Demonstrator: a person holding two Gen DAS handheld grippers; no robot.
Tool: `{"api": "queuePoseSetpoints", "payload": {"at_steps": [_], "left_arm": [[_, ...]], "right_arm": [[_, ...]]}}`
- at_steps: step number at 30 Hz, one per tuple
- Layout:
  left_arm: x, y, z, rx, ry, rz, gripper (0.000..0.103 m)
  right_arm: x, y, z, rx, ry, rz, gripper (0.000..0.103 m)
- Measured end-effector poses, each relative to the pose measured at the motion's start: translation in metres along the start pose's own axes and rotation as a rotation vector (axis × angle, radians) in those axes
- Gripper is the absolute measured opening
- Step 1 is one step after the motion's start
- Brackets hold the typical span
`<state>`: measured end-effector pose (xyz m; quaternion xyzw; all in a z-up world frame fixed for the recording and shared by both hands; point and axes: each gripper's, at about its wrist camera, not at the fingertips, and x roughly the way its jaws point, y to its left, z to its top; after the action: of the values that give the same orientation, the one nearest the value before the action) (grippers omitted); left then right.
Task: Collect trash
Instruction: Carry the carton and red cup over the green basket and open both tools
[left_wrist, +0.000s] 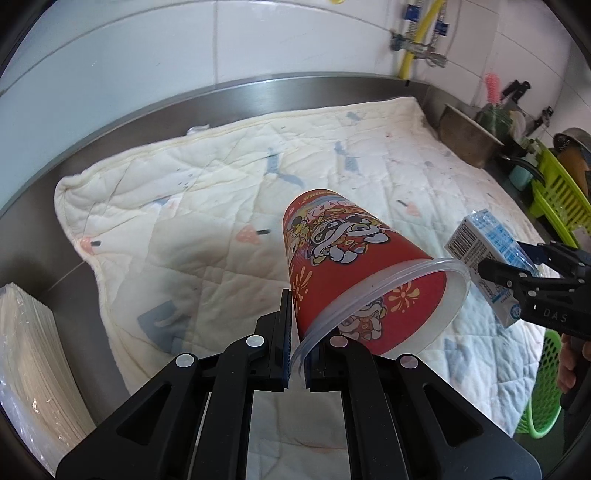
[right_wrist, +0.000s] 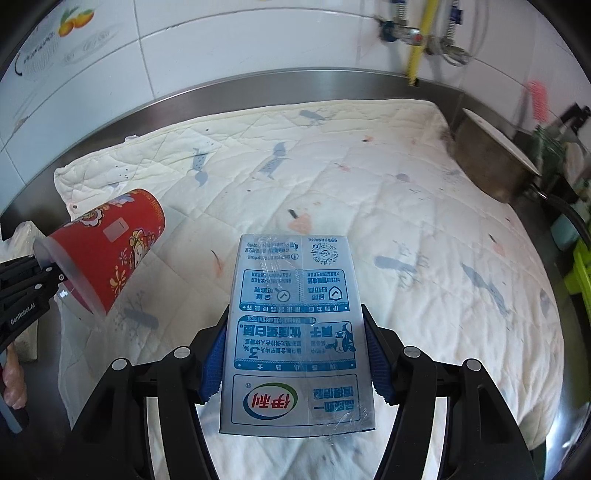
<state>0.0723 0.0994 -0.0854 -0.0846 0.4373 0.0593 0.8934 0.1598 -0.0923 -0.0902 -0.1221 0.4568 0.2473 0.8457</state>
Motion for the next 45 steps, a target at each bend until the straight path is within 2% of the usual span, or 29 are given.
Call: {"api": "queuePoseSetpoints", "payload": {"at_steps": [7, 12, 17, 27, 35, 42, 45], "left_arm": [[-0.008, -0.039, -0.002, 0.067, -0.011, -0.069, 0.004], [-0.012, -0.080, -0.005, 0.143, -0.012, -0.138, 0.004], [-0.019, -0.127, -0.011, 0.228, -0.017, -0.218, 0.004], [-0.032, -0.239, -0.032, 0.435, -0.001, -0.403, 0.004], [-0.029, -0.326, -0.067, 0.603, 0.070, -0.516, 0.004], [-0.011, -0.387, -0.093, 0.709, 0.134, -0.542, 0.004], [-0.003, -0.404, -0.101, 0.737, 0.152, -0.543, 0.004]], "right_arm": [[-0.041, -0.032, -0.031, 0.088, -0.042, -0.051, 0.061], [-0.073, -0.058, -0.062, 0.149, -0.067, -0.115, 0.061], [-0.105, -0.094, -0.105, 0.235, -0.070, -0.198, 0.061], [-0.155, -0.175, -0.226, 0.492, 0.002, -0.391, 0.061], [-0.162, -0.208, -0.300, 0.655, 0.072, -0.463, 0.061], [-0.154, -0.218, -0.330, 0.730, 0.105, -0.463, 0.062], [-0.156, -0.220, -0.336, 0.756, 0.104, -0.463, 0.067]]}}
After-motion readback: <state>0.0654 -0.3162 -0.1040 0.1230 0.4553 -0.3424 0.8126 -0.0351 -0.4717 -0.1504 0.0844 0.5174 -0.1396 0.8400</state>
